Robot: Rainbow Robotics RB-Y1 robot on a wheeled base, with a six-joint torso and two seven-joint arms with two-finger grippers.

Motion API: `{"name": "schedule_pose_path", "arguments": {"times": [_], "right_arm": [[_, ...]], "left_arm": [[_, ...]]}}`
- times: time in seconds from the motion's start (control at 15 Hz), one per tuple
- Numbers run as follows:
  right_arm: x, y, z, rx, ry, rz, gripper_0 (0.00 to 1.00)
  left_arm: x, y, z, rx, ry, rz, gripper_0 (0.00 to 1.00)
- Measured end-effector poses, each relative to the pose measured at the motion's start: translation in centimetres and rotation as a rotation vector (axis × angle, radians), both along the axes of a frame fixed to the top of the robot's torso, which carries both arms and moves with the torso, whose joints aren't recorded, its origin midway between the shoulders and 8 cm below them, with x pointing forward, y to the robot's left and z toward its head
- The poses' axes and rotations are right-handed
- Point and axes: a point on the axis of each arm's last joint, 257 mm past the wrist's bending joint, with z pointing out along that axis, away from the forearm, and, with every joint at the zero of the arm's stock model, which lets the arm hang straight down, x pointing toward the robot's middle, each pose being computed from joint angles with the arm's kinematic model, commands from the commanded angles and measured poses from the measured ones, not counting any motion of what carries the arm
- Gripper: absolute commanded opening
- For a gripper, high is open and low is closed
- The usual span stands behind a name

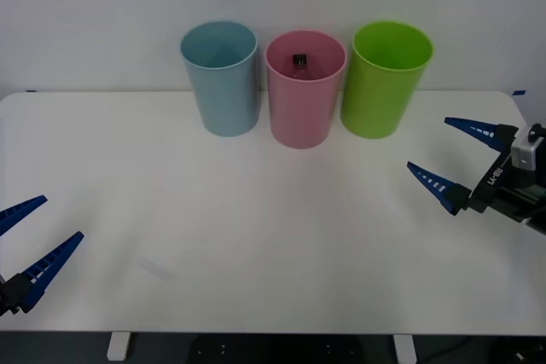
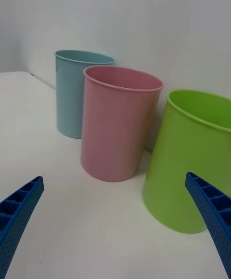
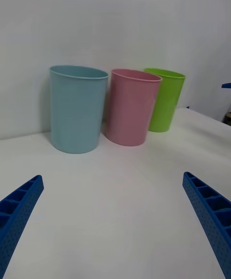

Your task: Grasp the object on the table and drop it into the matching bin: aluminum can to the light blue bin, PET bottle to the pink bin.

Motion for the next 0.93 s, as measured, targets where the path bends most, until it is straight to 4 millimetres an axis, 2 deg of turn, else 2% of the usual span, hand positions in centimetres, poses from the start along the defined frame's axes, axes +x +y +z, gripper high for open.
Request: {"name": "schedule_pose_path", "arguments": {"times": [0.4,0.93], "right_arm": [[-4.7,-2.3,-2.0,0.092,0.132,0.042,1.0],[-8.3,-4.9,-5.0,0.128,0.211,-0.009,1.0]], "left_arm": [[0.0,0.0,0.0,0.0,0.0,0.0,1.0],[0.0,0.0,0.0,0.0,0.0,0.0,1.0]]}}
